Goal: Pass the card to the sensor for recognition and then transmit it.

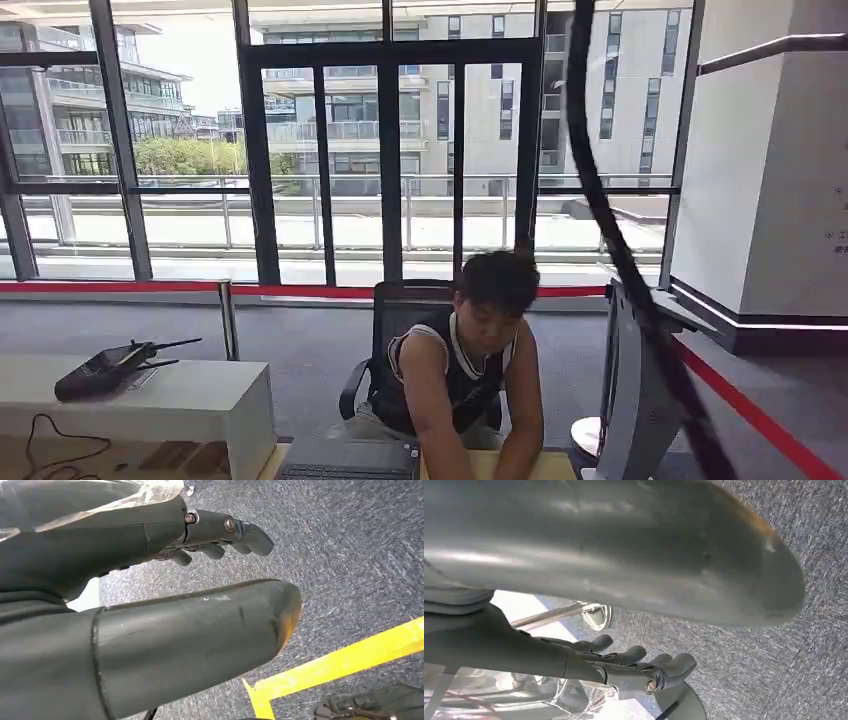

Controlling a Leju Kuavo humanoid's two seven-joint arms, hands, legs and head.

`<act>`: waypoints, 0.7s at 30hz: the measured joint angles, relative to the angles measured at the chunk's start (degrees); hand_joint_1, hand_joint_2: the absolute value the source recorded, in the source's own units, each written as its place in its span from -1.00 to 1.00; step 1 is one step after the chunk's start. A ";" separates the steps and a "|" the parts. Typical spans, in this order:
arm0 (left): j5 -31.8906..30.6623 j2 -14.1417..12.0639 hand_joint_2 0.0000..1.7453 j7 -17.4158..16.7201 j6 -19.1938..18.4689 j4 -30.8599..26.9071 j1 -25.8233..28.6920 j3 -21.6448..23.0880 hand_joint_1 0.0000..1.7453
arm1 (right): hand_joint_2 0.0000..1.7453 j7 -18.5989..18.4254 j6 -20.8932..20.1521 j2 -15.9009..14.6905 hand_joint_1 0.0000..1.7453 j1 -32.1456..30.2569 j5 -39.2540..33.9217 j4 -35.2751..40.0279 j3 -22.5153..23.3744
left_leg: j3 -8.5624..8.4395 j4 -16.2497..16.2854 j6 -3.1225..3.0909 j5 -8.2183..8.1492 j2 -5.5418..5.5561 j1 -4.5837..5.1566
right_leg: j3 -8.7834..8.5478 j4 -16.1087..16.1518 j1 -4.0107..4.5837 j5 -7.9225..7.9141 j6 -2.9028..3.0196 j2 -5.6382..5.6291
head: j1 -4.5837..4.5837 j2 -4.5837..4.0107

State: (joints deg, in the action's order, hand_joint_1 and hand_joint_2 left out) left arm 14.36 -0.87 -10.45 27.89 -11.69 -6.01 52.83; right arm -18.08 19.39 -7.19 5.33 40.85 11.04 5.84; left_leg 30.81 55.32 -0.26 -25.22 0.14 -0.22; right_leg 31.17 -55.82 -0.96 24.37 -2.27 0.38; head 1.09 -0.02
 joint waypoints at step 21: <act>-0.74 5.25 -1.00 -2.12 3.76 -0.55 -0.02 1.44 -1.00 | -1.00 -0.85 -0.42 0.31 -1.00 0.01 0.13 0.00 0.04 | 0.00 0.00 0.00 0.00 0.00 0.01 | -0.01 0.00 0.00 0.00 0.00 0.00 | -0.02 0.00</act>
State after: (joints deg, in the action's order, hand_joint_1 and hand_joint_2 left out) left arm 13.62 4.37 -12.57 31.65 -12.24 -6.03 54.27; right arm -18.93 18.97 -6.88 5.34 40.98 11.04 5.88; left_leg 30.81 55.33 -0.27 -25.23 0.14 -0.21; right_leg 31.16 -55.82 -0.96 24.37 -2.27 0.38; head 1.07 -0.02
